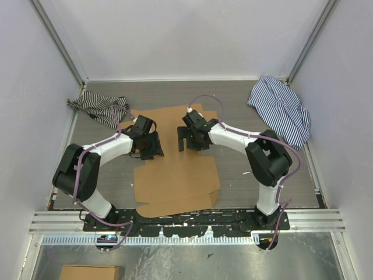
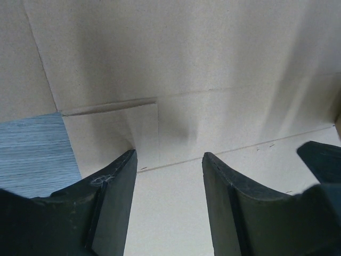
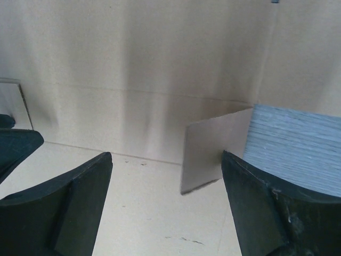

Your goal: Fold the paper box

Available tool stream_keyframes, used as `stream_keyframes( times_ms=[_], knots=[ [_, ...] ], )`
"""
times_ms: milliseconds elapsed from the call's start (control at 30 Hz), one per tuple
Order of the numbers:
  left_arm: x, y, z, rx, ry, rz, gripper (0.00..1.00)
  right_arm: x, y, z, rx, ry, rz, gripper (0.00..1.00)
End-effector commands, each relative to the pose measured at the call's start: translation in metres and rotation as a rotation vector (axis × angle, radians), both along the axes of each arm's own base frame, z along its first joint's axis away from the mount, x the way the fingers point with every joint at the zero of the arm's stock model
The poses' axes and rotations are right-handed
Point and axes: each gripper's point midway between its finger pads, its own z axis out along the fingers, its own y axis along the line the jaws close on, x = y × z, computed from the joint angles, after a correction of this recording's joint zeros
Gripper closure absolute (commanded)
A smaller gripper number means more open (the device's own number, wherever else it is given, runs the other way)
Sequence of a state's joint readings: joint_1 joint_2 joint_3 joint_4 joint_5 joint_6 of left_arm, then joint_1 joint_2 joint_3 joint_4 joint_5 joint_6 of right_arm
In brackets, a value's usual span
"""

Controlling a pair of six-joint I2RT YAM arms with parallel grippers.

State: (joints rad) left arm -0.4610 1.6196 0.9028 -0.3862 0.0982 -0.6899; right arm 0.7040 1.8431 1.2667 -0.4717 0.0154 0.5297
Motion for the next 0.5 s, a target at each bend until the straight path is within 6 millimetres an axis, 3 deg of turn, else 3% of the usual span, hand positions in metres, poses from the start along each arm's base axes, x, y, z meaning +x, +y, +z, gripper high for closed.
stream_keyframes(
  times_ms=[0,267,467],
  knots=[
    [-0.004,-0.005,-0.007,-0.014,0.022,-0.015,0.41,0.008,0.028,0.003,0.059,-0.015,0.017,0.12],
    [-0.005,-0.007,-0.013,-0.017,0.043,-0.025,0.42,0.004,0.017,-0.021,-0.01,0.021,-0.022,0.13],
    [-0.004,-0.018,-0.013,-0.048,0.064,-0.051,0.44,0.001,0.009,-0.025,-0.042,0.03,-0.043,0.13]
  ],
)
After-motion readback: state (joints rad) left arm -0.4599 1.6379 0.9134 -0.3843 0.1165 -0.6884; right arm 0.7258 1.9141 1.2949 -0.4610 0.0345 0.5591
